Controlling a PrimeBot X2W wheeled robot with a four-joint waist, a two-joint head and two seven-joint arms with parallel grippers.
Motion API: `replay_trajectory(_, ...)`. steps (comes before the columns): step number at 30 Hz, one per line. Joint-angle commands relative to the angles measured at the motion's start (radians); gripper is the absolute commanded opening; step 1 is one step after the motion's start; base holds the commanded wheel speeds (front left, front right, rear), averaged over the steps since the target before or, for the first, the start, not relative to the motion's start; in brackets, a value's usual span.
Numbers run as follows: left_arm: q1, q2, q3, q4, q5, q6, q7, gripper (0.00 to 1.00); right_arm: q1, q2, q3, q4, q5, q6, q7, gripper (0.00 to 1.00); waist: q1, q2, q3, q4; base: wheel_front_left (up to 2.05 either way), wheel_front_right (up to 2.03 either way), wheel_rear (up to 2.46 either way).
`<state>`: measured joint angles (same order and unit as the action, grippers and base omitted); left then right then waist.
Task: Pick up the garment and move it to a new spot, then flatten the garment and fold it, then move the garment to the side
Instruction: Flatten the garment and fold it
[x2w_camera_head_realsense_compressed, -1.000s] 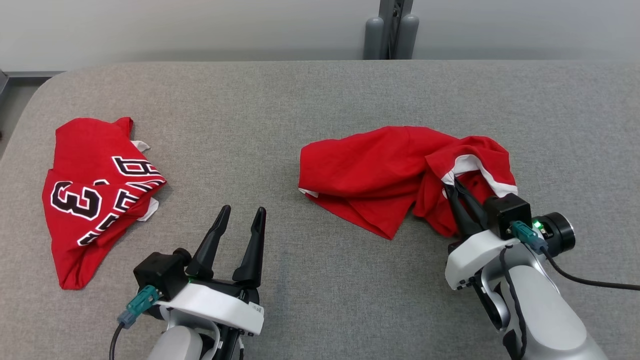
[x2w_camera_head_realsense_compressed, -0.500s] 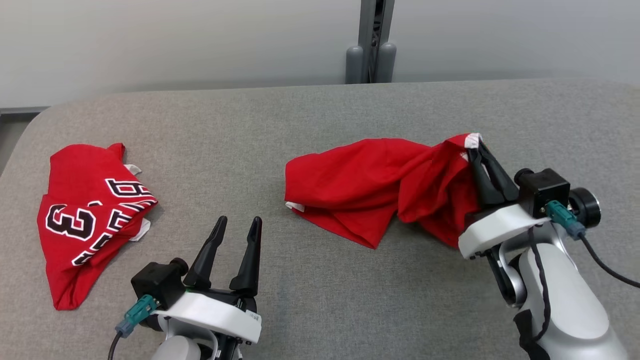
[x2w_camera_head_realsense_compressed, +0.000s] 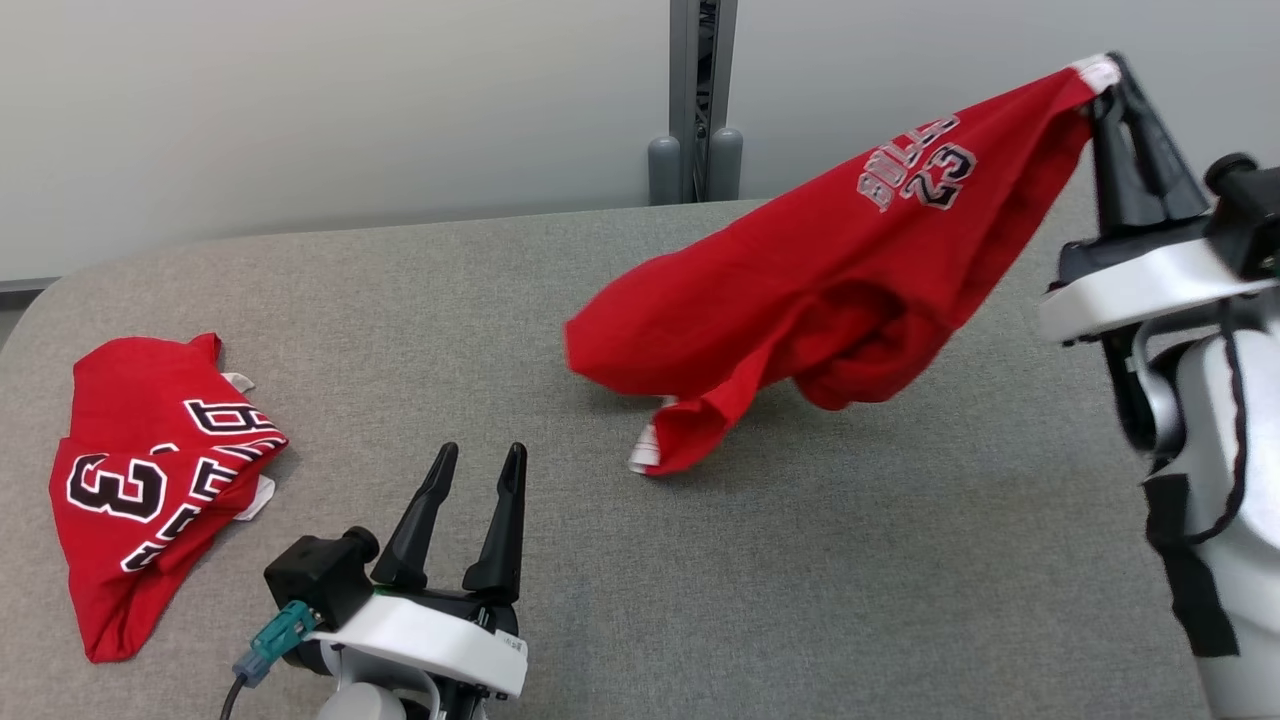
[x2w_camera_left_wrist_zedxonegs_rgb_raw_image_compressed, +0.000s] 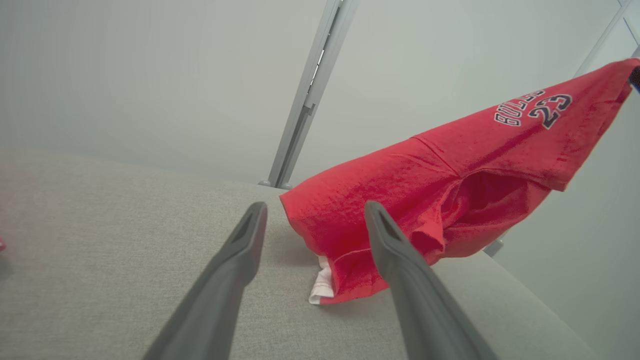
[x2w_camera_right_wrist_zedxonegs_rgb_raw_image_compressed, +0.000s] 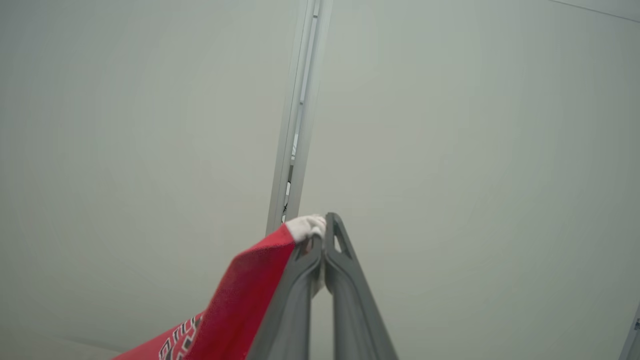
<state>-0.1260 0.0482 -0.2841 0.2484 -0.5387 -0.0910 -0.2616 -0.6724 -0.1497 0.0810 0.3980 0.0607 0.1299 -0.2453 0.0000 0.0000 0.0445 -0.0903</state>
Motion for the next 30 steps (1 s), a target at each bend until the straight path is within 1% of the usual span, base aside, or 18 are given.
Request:
replay_trajectory(1,0.009,0.004,-0.001,-0.004,-0.005,0.005,-0.003,1.0,-0.017,-0.013,-0.016,-0.003,-0.004,0.002,0.007,0.0,0.0,0.0,-0.001,0.002,0.0,0.0,0.0)
replay_trajectory(4,0.012,0.004,-0.005,-0.005,-0.009,0.003,-0.003,1.0,-0.049,-0.036,-0.07,-0.01,-0.019,0.002,0.006,0.0,0.0,0.0,-0.003,0.009,0.0,0.0,0.0)
replay_trajectory(7,0.013,0.004,-0.003,-0.008,-0.012,0.004,-0.003,1.0,-0.072,-0.037,-0.124,-0.027,-0.034,0.002,-0.001,0.0,0.0,0.0,-0.003,0.018,0.0,0.0,0.0)
replay_trajectory(10,0.016,0.004,0.0,-0.006,-0.012,0.003,-0.003,1.0,-0.071,-0.015,-0.115,-0.036,-0.044,0.002,-0.001,0.0,0.0,0.0,-0.004,0.025,0.0,0.0,0.0)
replay_trajectory(12,0.017,0.004,-0.001,-0.005,-0.011,0.001,-0.003,1.0,-0.062,-0.004,-0.076,-0.031,-0.039,0.002,0.006,0.0,0.0,0.0,-0.004,0.029,0.0,0.0,0.0)
replay_trajectory(17,0.013,0.004,-0.007,-0.002,-0.012,0.0,-0.003,1.0,-0.048,0.028,0.053,-0.004,0.016,0.002,0.011,0.0,0.0,0.0,-0.001,0.038,0.0,0.0,0.0)
replay_trajectory(18,0.013,0.004,-0.007,-0.002,-0.012,0.0,-0.003,1.0,-0.048,0.028,0.053,-0.004,0.016,0.002,0.011,0.0,0.0,0.0,-0.001,0.038,0.0,0.0,0.0)
replay_trajectory(19,0.012,0.004,-0.009,-0.001,-0.012,0.0,-0.003,1.0,-0.044,0.036,0.081,0.004,0.028,0.002,0.014,0.0,0.0,0.0,0.0,0.04,0.0,0.0,0.0)
replay_trajectory(24,0.001,0.004,-0.015,-0.001,-0.012,0.0,-0.003,1.0,-0.025,0.061,0.224,0.069,0.085,0.002,0.033,0.0,0.0,0.0,0.012,0.056,0.0,0.0,0.0)
replay_trajectory(30,-0.014,0.004,-0.025,0.0,-0.017,-0.002,-0.003,1.0,-0.032,0.082,0.4,0.179,0.178,0.002,0.04,0.0,0.0,0.0,0.04,0.086,0.0,0.0,0.0)
